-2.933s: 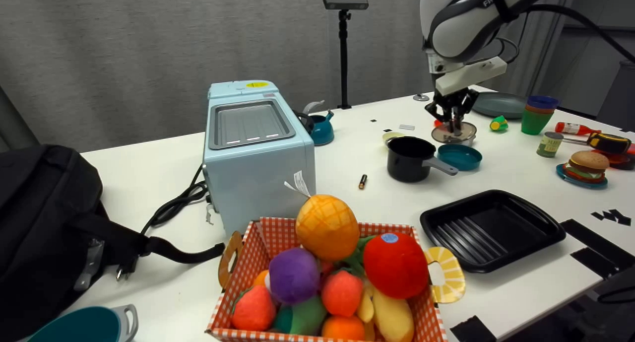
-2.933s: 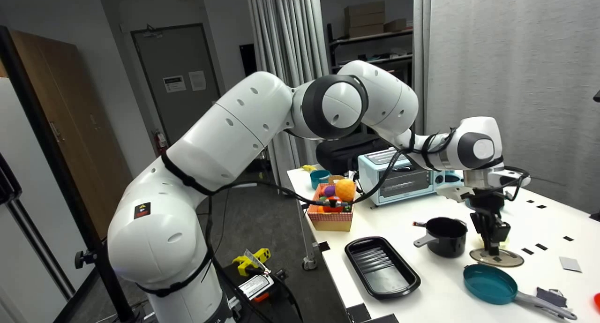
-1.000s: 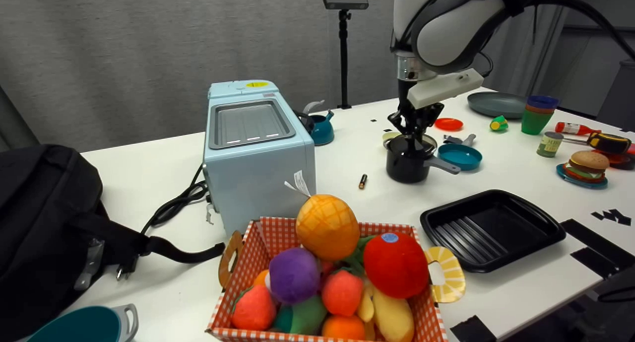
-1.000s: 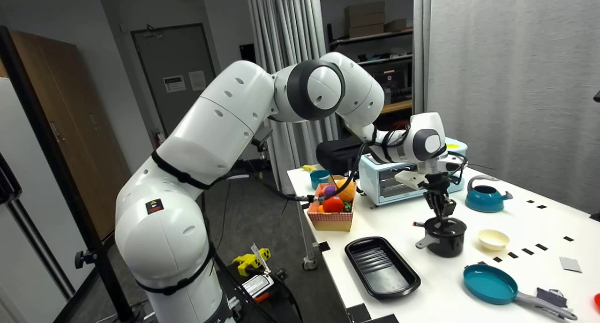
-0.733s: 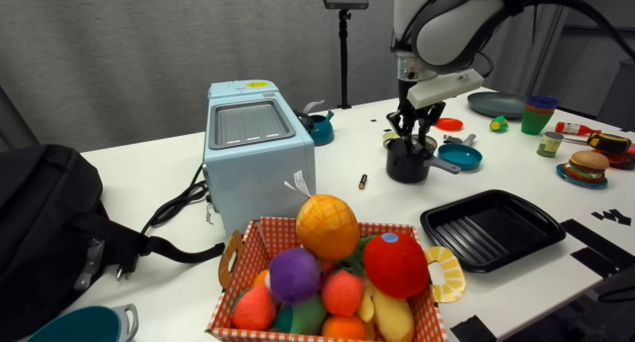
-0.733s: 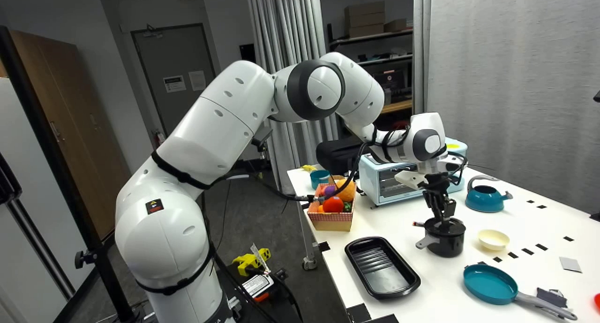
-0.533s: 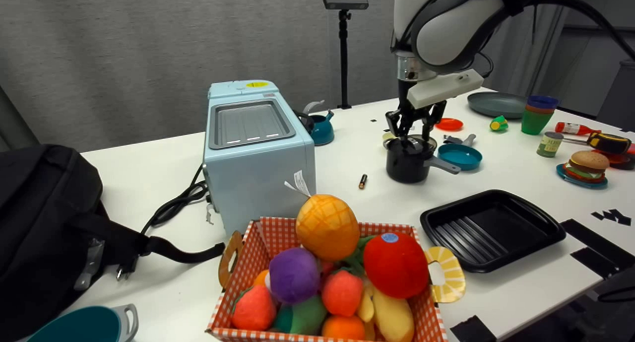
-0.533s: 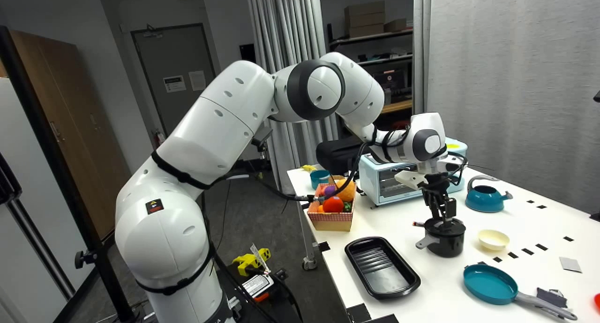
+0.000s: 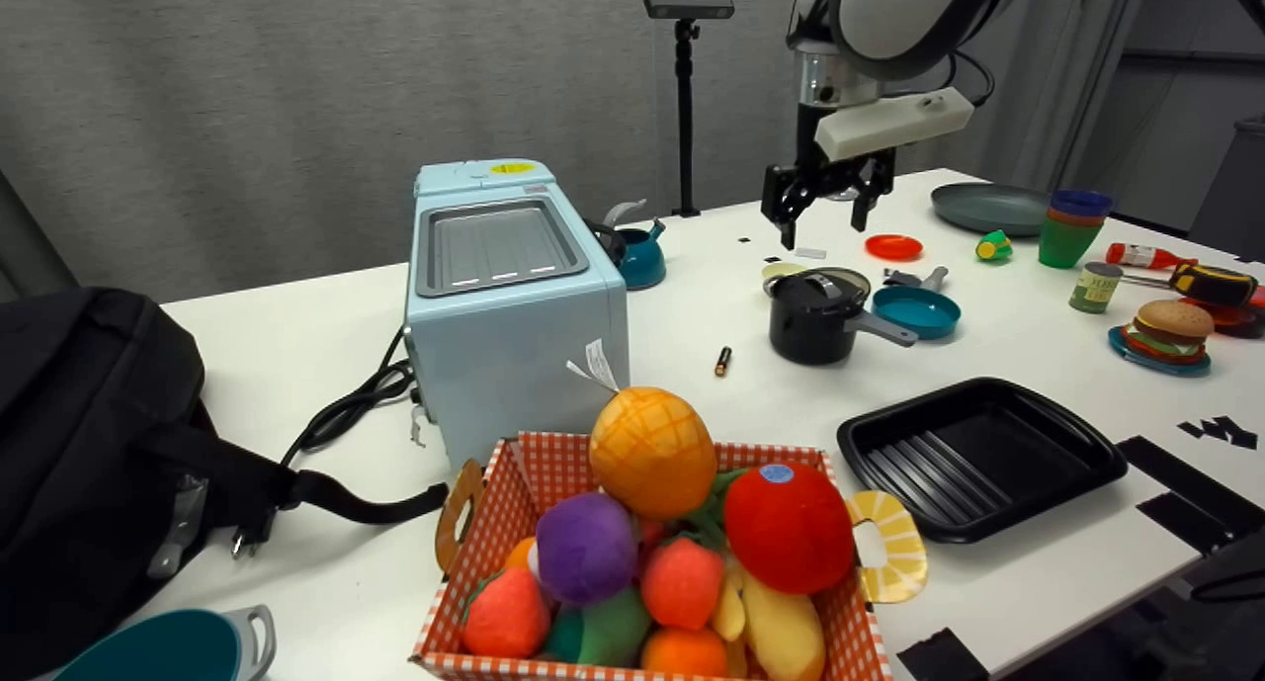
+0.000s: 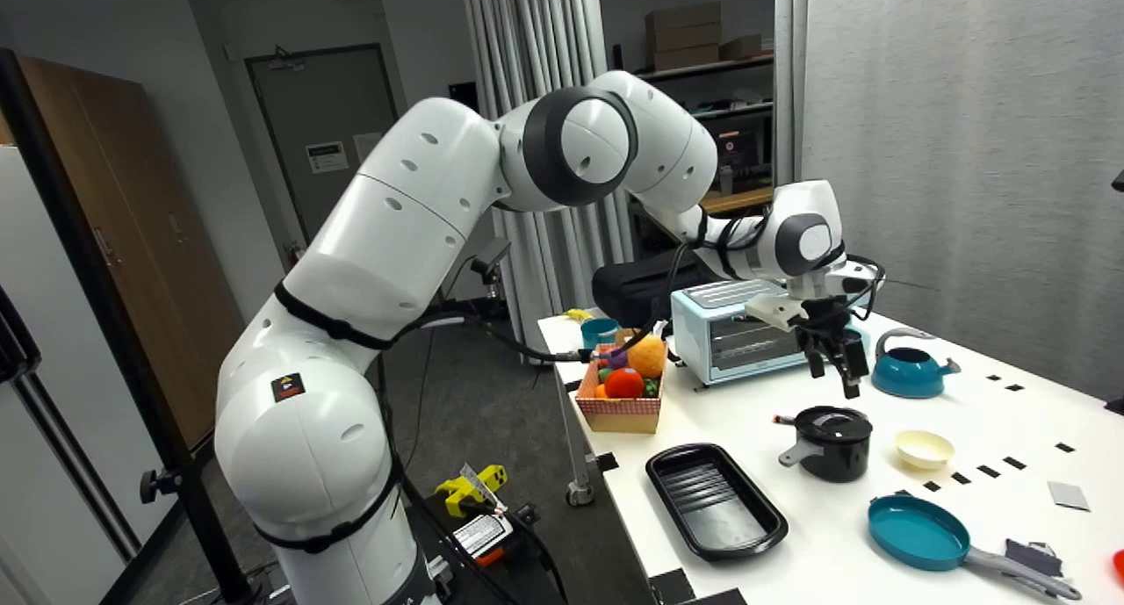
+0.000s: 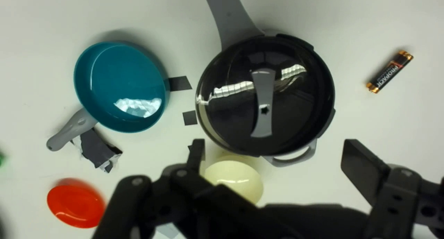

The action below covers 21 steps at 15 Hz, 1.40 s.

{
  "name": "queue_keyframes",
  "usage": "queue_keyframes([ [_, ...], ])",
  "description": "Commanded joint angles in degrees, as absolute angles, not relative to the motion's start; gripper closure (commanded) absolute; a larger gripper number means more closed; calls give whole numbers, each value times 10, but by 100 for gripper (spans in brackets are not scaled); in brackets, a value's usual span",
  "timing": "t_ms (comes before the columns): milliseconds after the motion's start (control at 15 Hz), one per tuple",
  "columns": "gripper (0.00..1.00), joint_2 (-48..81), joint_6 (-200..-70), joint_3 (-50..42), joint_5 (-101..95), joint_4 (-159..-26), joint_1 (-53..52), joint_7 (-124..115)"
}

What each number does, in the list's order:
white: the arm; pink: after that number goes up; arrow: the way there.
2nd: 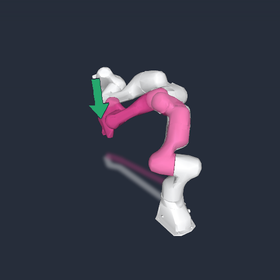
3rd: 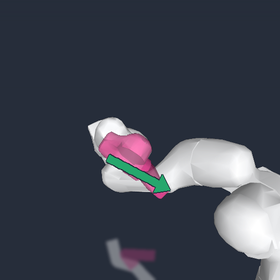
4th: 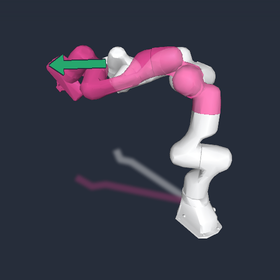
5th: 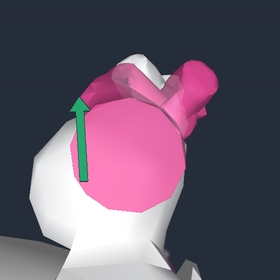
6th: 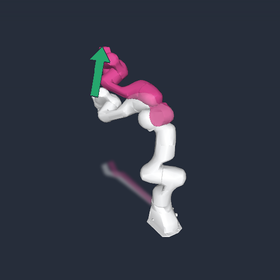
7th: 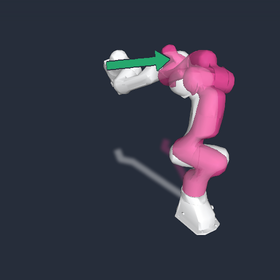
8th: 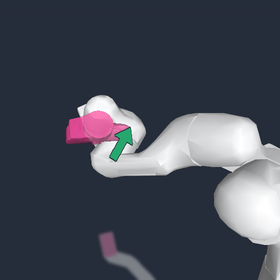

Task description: Pick up the lid and close the pot

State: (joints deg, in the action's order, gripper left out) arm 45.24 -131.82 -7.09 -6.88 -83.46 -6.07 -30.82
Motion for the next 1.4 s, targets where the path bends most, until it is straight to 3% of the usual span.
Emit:
queue_keyframes([
  [0, 0, 375, -1322, -63, -40, -896, -45, -267],
  [933, 0, 141, -1332, -60, 8, -1076, 15, -153],
  [1000, 0, 192, -1316, -65, -13, -1021, 3, -182],
  [1333, 0, 155, -1316, -64, -10, -1056, 11, -173],
])
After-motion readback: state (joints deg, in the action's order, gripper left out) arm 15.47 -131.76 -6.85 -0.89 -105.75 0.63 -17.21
